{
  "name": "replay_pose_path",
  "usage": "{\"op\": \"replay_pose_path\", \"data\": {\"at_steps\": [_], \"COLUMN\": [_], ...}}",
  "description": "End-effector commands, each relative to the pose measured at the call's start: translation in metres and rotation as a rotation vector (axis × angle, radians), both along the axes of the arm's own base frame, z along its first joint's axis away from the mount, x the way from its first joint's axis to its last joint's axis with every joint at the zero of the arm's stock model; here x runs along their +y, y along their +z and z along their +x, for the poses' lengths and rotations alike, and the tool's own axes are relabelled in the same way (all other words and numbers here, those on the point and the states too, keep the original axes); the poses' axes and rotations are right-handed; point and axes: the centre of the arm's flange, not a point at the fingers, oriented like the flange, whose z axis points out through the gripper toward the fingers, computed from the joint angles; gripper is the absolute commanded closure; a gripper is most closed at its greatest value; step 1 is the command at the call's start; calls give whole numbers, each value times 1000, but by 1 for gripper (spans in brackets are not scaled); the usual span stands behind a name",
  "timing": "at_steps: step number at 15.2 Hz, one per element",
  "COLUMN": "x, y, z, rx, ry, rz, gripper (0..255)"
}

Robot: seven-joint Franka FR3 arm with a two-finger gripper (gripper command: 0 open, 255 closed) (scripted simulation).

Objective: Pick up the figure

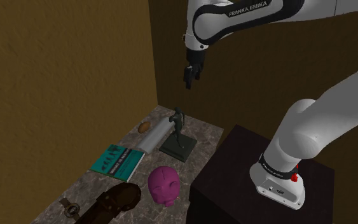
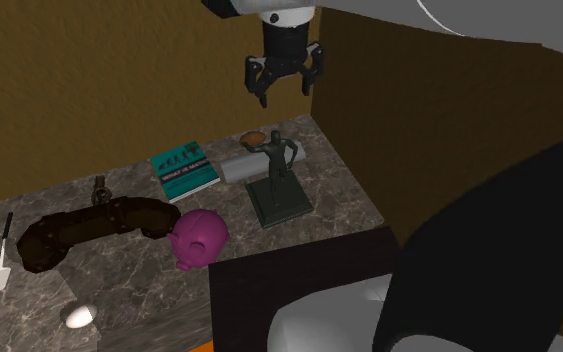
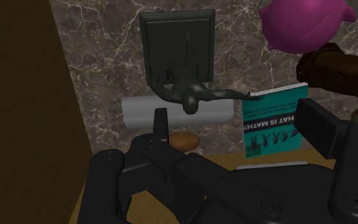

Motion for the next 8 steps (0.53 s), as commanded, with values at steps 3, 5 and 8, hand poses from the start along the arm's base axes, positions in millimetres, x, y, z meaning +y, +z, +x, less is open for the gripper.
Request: {"op": "replay_pose_path", "data": {"at_steps": [3, 5, 8], "x": [-2, -2, -1], "y": [-46, -69, -104], "z": [37, 54, 78], "rx": [46, 68, 102], "ry": [31, 46, 68], "rz": [8, 11, 17], "gripper": [0, 0, 0]}}
